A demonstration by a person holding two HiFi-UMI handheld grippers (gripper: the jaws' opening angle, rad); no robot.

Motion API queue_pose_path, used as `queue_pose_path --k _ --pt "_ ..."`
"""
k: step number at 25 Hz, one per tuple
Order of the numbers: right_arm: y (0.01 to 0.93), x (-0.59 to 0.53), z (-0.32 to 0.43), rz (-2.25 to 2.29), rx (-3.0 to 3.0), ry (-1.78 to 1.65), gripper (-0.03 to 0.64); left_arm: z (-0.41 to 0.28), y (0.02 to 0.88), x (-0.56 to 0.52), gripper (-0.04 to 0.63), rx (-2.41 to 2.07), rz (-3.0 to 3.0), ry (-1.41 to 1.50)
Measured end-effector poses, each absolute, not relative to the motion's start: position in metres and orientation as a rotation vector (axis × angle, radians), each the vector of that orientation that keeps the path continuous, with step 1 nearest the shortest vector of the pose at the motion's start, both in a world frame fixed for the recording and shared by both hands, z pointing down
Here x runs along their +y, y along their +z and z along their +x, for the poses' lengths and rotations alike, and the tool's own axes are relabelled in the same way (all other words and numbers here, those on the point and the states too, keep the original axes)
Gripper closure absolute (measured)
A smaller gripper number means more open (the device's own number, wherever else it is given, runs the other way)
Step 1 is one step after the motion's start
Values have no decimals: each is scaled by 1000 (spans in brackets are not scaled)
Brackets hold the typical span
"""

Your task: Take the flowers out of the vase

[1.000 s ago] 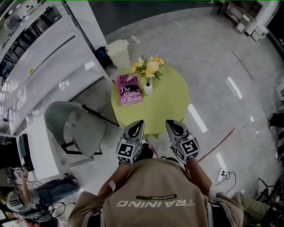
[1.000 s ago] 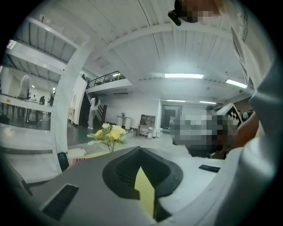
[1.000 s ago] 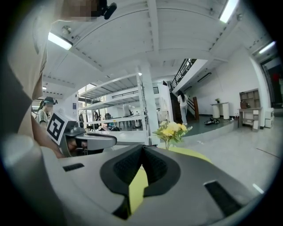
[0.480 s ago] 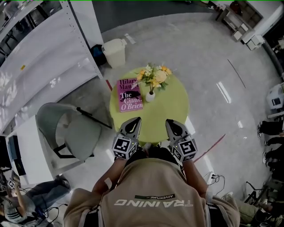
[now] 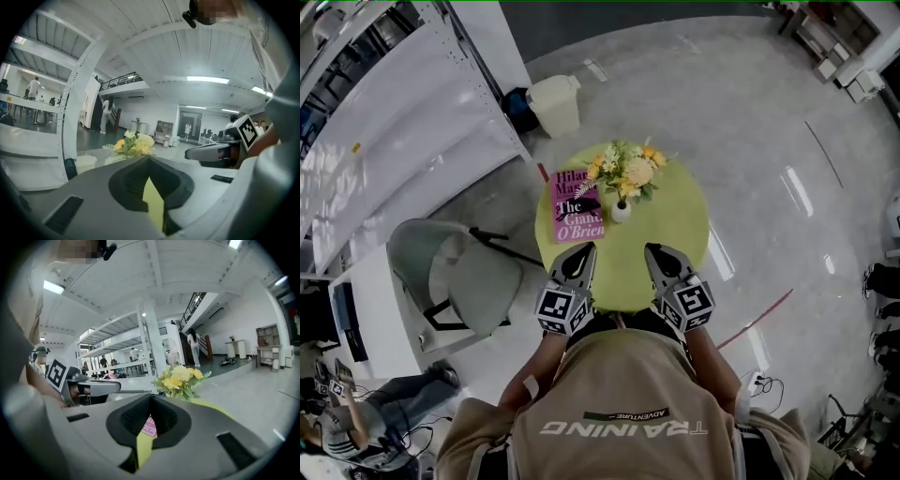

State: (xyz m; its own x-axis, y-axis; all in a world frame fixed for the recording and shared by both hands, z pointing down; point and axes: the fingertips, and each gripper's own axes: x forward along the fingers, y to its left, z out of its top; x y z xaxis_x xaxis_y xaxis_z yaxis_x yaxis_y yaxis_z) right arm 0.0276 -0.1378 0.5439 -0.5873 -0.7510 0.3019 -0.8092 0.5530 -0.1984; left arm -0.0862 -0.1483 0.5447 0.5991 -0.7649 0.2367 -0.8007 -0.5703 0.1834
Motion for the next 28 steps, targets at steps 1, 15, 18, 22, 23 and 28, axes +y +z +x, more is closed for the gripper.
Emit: queue_pose_path --k 1,15,18,22,23,28 --pt "546 -145 31 1296 -2611 472 618 -81 543 -155 589 -1299 2559 198" --pt "584 -204 35 1119 -2619 481 618 -71 554 -195 589 -1418 2467 235" --pt "584 -205 34 1162 -2591 481 618 -70 554 -198 589 -1377 2490 227" --pt "581 -206 34 1226 -2580 488 617 -71 554 -205 589 -1336 2518 223" --pt "582 -206 34 1232 -2582 491 617 -71 555 -205 589 -1330 2521 221" --pt "605 -207 30 1223 -2549 520 503 -76 564 -202 589 -1319 2513 218"
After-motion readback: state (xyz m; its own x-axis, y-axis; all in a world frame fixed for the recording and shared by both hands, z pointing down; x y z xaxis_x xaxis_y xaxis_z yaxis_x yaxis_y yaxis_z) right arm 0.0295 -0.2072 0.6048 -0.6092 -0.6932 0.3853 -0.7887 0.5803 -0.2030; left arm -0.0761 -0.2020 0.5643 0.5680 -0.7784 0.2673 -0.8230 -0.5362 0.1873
